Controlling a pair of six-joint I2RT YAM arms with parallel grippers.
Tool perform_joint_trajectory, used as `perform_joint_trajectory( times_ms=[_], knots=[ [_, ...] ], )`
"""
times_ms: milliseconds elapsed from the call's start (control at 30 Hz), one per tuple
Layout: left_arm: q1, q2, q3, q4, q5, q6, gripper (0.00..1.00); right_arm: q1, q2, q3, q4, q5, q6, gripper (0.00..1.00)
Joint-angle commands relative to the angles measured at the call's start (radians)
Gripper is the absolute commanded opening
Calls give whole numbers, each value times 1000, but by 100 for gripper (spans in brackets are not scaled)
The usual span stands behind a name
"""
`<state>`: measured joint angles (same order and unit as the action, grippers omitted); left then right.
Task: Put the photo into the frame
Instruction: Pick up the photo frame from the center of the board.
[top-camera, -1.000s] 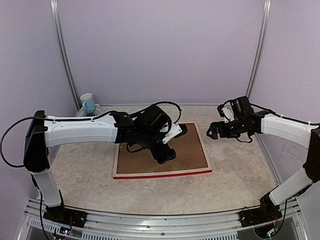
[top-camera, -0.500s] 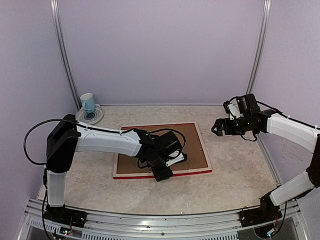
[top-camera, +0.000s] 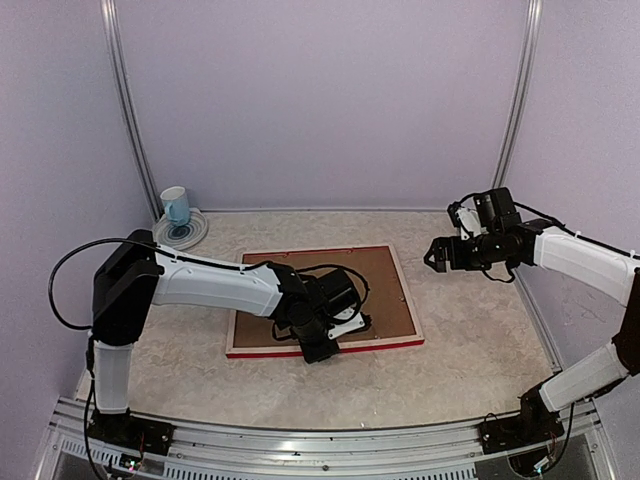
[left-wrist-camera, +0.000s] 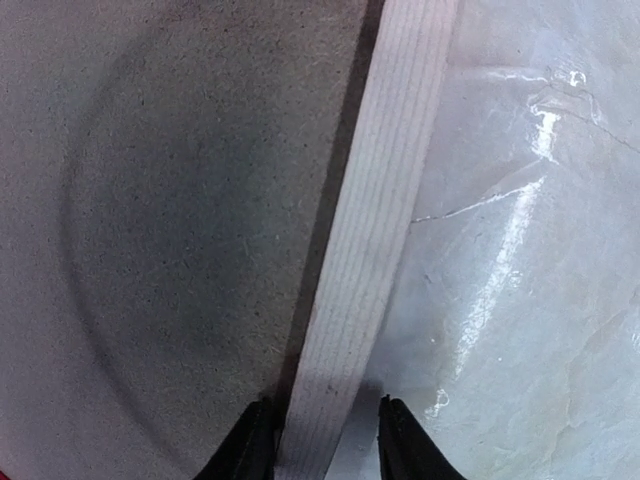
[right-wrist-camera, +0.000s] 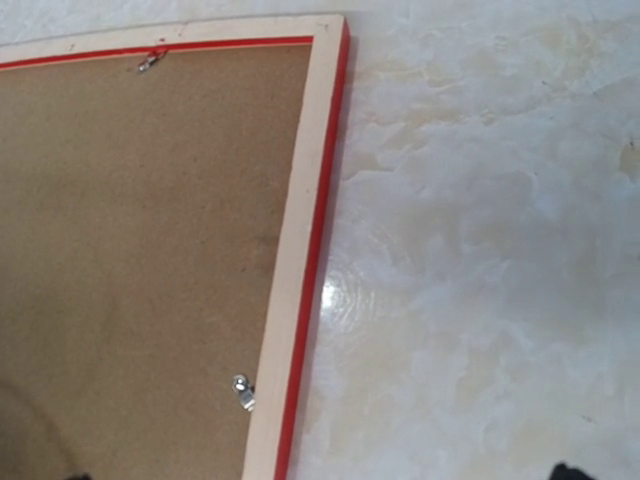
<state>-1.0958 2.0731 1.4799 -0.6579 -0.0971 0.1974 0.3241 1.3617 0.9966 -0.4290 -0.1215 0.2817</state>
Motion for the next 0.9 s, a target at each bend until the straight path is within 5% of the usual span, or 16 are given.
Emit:
perform_joint_trajectory(
  times_ms=[0, 100, 267, 500, 867],
  knots=[
    [-4, 3, -7, 18, 20, 22, 31, -15, -31, 15, -15, 3, -2, 99],
    [-4, 22, -10, 16, 14, 21, 26, -16, -38, 12, -15, 1, 0, 99],
    [-2, 39, 3, 8, -11, 19, 1, -16, -42, -15, -6, -26, 1, 99],
    [34, -27, 100, -52, -22, 35, 0, -21, -52, -86, 48, -132, 49, 99],
    [37, -84, 200, -106, -53, 54, 0, -97, 43, -246, 316, -548, 308, 99]
  ],
)
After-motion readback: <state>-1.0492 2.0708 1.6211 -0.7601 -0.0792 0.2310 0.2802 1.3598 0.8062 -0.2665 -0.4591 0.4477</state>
